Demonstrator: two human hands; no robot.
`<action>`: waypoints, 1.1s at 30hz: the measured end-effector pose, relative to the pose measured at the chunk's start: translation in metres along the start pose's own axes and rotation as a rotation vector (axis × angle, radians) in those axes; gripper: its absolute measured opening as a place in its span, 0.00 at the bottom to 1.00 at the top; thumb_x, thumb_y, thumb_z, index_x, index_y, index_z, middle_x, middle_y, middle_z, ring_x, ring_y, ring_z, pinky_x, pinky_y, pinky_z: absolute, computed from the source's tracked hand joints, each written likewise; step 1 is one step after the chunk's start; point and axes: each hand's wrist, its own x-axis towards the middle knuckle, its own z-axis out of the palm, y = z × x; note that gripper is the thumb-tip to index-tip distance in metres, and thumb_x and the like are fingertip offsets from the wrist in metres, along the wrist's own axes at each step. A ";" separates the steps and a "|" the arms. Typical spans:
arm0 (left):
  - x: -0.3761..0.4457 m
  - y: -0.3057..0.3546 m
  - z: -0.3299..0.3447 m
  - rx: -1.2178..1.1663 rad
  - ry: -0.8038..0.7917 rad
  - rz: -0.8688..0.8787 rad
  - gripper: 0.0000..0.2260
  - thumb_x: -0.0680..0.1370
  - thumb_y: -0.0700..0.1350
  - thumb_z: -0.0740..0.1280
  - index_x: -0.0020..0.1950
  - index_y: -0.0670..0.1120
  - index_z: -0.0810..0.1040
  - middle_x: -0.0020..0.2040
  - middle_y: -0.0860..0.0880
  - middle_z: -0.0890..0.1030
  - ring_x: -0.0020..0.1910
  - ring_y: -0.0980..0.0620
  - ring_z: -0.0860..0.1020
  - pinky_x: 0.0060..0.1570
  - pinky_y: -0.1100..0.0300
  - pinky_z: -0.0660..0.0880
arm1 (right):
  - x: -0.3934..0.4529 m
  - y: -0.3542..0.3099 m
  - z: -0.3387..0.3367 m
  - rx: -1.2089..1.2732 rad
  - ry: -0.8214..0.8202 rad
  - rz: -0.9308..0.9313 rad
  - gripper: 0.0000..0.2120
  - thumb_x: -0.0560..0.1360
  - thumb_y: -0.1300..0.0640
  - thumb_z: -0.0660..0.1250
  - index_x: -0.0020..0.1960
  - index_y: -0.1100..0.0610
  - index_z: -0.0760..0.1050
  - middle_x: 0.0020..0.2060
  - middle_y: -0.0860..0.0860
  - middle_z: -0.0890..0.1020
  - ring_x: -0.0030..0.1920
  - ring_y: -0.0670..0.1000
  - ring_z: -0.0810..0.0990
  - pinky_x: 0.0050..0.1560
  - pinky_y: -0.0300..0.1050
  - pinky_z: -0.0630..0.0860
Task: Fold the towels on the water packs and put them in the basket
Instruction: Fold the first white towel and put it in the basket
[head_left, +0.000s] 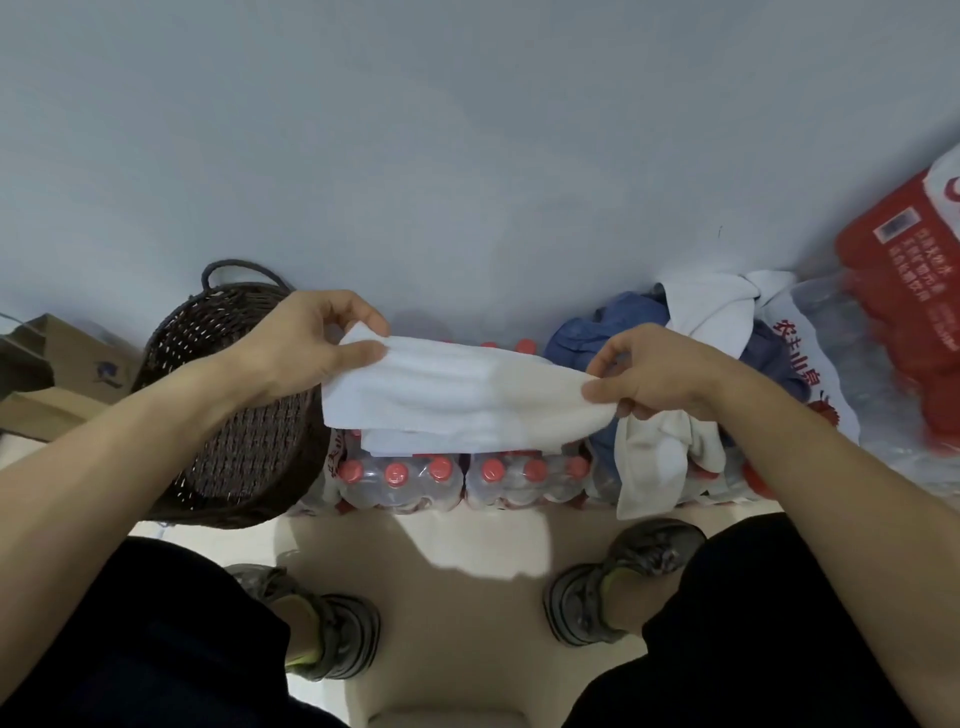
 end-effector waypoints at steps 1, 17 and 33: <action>0.000 0.001 -0.001 0.006 -0.015 -0.011 0.06 0.72 0.42 0.76 0.47 0.51 0.83 0.43 0.43 0.81 0.37 0.53 0.76 0.42 0.62 0.76 | 0.002 0.000 0.001 -0.003 0.003 0.004 0.06 0.74 0.57 0.74 0.47 0.57 0.79 0.41 0.54 0.84 0.31 0.46 0.81 0.32 0.39 0.77; 0.006 -0.009 -0.002 0.476 -0.664 -0.112 0.10 0.77 0.54 0.70 0.39 0.51 0.81 0.31 0.54 0.78 0.32 0.56 0.75 0.37 0.63 0.71 | 0.032 0.009 0.015 0.183 -0.306 0.110 0.07 0.76 0.66 0.68 0.54 0.61 0.80 0.47 0.55 0.81 0.43 0.53 0.82 0.36 0.43 0.81; 0.028 -0.038 0.039 -0.240 -0.106 -0.316 0.19 0.75 0.58 0.69 0.41 0.40 0.79 0.34 0.47 0.82 0.34 0.44 0.79 0.35 0.54 0.81 | 0.027 0.004 0.016 0.218 -0.774 0.126 0.37 0.70 0.39 0.72 0.67 0.66 0.72 0.50 0.64 0.79 0.49 0.63 0.71 0.45 0.50 0.73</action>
